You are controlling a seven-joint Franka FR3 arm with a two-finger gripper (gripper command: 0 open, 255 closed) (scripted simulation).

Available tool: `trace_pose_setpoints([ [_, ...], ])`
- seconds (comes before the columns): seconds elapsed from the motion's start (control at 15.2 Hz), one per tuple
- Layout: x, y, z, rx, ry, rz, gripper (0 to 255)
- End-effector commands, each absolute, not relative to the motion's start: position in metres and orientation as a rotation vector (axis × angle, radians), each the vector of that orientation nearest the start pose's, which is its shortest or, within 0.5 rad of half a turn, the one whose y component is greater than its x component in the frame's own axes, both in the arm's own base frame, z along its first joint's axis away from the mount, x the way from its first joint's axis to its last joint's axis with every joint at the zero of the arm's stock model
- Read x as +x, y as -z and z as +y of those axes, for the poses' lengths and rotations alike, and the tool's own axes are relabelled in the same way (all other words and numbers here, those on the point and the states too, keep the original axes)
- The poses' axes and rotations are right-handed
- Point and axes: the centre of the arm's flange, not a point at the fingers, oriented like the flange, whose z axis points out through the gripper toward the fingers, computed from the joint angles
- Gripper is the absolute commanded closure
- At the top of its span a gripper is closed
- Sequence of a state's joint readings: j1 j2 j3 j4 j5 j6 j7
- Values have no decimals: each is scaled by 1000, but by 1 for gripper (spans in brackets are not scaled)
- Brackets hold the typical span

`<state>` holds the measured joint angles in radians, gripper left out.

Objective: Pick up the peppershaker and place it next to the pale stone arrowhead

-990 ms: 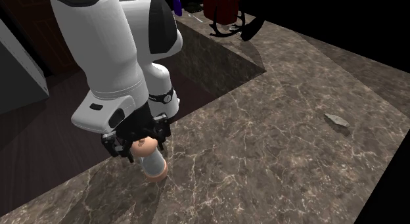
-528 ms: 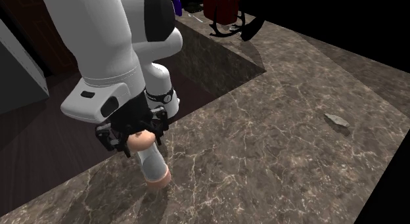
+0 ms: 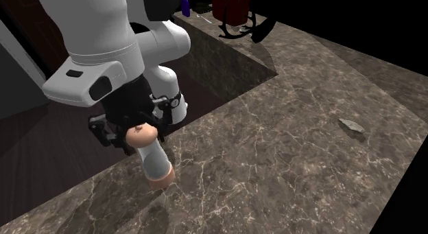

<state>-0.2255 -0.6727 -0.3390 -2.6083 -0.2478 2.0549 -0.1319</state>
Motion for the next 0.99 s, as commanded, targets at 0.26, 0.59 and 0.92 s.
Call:
trace_pose_setpoints([
  [0.26, 299, -484, -206, -3156, 145, 425, 255],
  [0.59, 260, -451, -191, -3145, 153, 473, 0],
  [0.92, 239, -421, -183, -3138, 158, 501, 0],
])
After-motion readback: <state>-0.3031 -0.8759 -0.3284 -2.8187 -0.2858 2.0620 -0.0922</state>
